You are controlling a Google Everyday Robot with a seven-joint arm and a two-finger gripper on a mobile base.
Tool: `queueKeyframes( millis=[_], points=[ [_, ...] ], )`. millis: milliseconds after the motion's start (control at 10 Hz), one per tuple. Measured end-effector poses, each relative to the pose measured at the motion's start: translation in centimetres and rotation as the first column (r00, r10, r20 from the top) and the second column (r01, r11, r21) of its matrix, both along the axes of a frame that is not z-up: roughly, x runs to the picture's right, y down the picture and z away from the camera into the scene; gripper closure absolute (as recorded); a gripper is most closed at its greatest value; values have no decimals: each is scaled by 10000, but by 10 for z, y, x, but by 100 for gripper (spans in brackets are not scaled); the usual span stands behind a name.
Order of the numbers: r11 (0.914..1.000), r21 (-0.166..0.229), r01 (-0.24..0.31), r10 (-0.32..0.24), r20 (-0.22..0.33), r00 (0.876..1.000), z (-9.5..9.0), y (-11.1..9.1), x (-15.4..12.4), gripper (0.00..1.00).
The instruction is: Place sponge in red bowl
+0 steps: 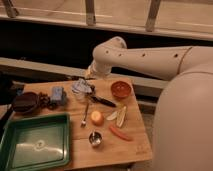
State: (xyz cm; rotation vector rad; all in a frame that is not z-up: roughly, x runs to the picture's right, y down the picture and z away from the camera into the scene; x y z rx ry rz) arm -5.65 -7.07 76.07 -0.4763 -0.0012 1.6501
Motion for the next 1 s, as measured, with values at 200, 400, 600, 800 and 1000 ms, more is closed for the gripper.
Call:
queueKeyframes(
  millis=[200,400,600,800,1000],
  points=[
    [9996,-24,284,-280,1003,9946,0,-2,-44,34],
    [9978,-18,660,-639,2251,9722,-8,5,-88,34],
    [9944,-49,1055,-993,2963,9499,-10,13,-119,34],
    [9861,-40,1662,-1536,3606,9200,-17,26,-157,34],
    [9761,48,2172,-1992,4189,8859,-24,35,-189,34]
  ],
)
